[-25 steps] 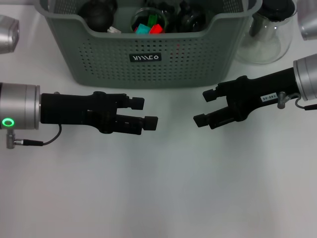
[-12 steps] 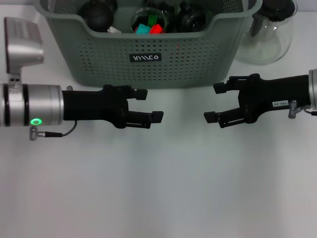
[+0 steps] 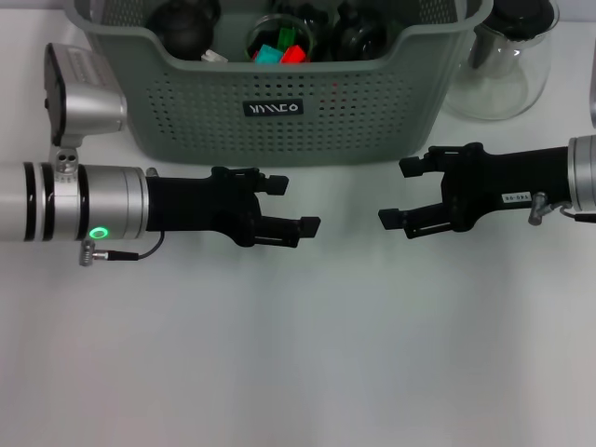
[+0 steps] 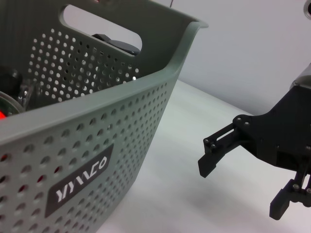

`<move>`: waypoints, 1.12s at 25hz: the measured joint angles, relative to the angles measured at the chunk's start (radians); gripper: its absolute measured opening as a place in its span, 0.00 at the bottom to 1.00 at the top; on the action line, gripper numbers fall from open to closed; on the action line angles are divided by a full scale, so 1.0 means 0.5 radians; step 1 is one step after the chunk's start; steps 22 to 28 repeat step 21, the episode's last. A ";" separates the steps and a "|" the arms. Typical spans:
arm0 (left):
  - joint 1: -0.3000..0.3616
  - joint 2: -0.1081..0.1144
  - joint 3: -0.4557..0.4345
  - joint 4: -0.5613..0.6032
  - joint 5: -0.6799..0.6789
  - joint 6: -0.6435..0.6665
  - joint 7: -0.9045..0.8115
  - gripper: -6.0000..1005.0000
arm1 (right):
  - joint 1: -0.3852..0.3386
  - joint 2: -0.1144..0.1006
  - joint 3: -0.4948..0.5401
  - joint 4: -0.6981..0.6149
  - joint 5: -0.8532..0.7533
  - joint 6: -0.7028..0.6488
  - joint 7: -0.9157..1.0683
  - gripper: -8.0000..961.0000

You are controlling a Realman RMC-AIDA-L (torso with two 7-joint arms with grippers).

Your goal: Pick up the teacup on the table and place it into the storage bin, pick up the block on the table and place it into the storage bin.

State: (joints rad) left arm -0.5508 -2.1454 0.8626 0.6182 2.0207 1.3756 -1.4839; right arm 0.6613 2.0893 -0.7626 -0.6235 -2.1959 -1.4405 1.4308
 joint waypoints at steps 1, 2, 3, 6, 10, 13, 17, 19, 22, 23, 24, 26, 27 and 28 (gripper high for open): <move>0.000 0.003 -0.003 0.000 0.000 0.004 -0.002 0.87 | 0.001 0.000 0.000 0.000 0.000 0.002 0.002 0.98; 0.000 0.005 -0.006 0.000 -0.002 0.013 -0.004 0.87 | 0.003 0.001 -0.002 0.000 0.000 0.003 0.003 0.98; 0.000 0.006 -0.008 0.000 -0.003 0.018 -0.005 0.87 | 0.005 0.002 -0.005 0.001 -0.001 0.004 0.006 0.98; 0.002 0.009 -0.009 0.002 -0.008 0.023 -0.005 0.87 | 0.012 0.003 -0.015 0.001 -0.003 0.008 0.012 0.98; 0.002 0.010 -0.001 -0.003 -0.004 0.021 -0.007 0.87 | 0.013 0.003 -0.016 0.001 -0.004 0.008 0.014 0.98; 0.006 0.011 0.000 -0.003 -0.004 0.022 -0.008 0.87 | 0.014 0.004 -0.017 0.002 -0.004 0.008 0.016 0.98; 0.011 0.010 -0.001 -0.003 -0.003 0.030 -0.008 0.87 | 0.015 0.007 -0.019 0.001 -0.006 0.000 0.019 0.98; 0.013 0.009 -0.001 0.000 -0.002 0.041 -0.008 0.87 | 0.015 0.007 -0.021 0.002 -0.007 -0.003 0.020 0.98; 0.017 0.008 -0.001 0.001 -0.001 0.063 -0.008 0.87 | 0.015 0.007 -0.021 0.002 -0.007 -0.007 0.020 0.98; 0.017 0.008 -0.001 0.001 -0.001 0.063 -0.008 0.87 | 0.015 0.007 -0.021 0.002 -0.007 -0.007 0.020 0.98; 0.017 0.008 -0.001 0.001 -0.001 0.063 -0.008 0.87 | 0.015 0.007 -0.021 0.002 -0.007 -0.007 0.020 0.98; 0.017 0.008 -0.001 0.001 -0.001 0.063 -0.008 0.87 | 0.015 0.007 -0.021 0.002 -0.007 -0.007 0.020 0.98; 0.017 0.008 -0.001 0.001 -0.001 0.063 -0.008 0.87 | 0.015 0.007 -0.021 0.002 -0.007 -0.007 0.020 0.98; 0.017 0.008 -0.001 0.001 -0.001 0.063 -0.008 0.87 | 0.015 0.007 -0.021 0.002 -0.007 -0.007 0.020 0.98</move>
